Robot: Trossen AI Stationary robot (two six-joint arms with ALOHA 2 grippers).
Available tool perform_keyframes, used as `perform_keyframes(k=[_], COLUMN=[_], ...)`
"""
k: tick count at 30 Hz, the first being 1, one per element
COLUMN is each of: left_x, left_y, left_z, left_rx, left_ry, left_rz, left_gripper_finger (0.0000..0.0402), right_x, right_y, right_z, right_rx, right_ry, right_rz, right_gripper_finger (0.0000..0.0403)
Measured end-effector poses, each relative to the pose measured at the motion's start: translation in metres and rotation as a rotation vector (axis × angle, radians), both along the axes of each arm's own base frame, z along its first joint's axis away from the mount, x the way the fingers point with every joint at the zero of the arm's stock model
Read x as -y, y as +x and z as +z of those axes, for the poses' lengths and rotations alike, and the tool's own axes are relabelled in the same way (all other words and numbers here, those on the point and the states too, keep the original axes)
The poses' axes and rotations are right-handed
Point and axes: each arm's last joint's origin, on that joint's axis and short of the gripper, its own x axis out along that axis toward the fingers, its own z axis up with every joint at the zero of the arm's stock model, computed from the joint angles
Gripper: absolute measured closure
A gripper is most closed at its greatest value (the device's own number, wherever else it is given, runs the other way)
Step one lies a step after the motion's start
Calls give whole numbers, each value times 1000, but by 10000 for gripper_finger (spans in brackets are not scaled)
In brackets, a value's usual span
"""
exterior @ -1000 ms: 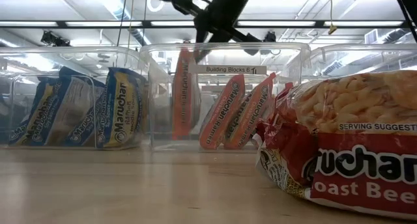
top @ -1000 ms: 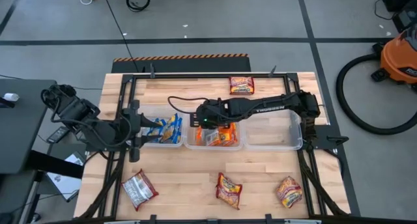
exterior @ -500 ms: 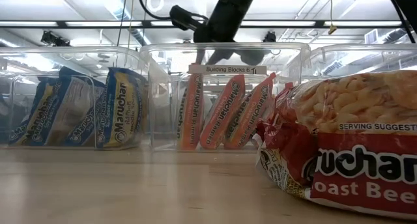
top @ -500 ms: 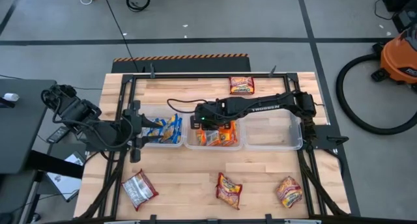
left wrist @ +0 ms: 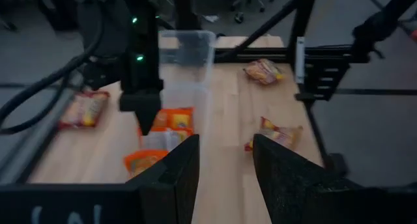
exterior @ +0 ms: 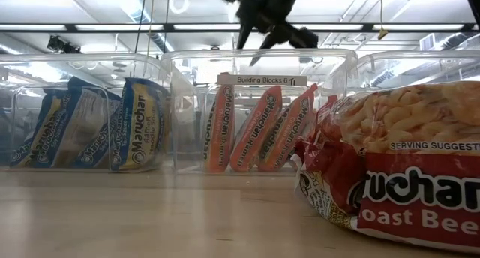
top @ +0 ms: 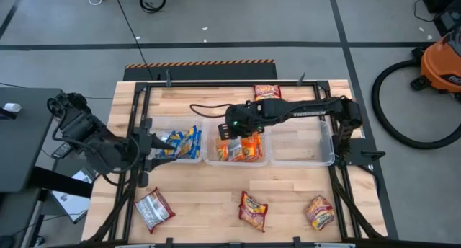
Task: Sort Maruchan noodles
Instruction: Put the orange noodle pack into the middle transparent bin, then put the red noodle pack into the right transparent bin
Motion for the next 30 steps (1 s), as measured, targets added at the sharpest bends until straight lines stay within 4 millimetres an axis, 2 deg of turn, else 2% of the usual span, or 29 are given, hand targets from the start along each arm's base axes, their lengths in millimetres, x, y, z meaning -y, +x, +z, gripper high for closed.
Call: perform_keyframes(k=[8,11,16,24,30], left_x=[-6,-7,-4,-3,-2], left_y=[1,3,3,3,2], left_z=[0,-2,-4,-4,-5], left_rx=[37,20,-20,-31,-48], left_ry=[111,108,55,31,-35], left_rz=[135,142,52,29,14], left_gripper_finger=[253,253,253,253,253], right_x=[16,32,63,112,141], right_y=[-29,-45,-72,-115,-139], right_z=[40,52,65,56,30], right_rx=[72,57,-11,-346,-454], right_ry=[-108,-167,-246,-289,-277], right_rz=[39,34,62,-60,-154], right_gripper_finger=[270,270,270,256,253])
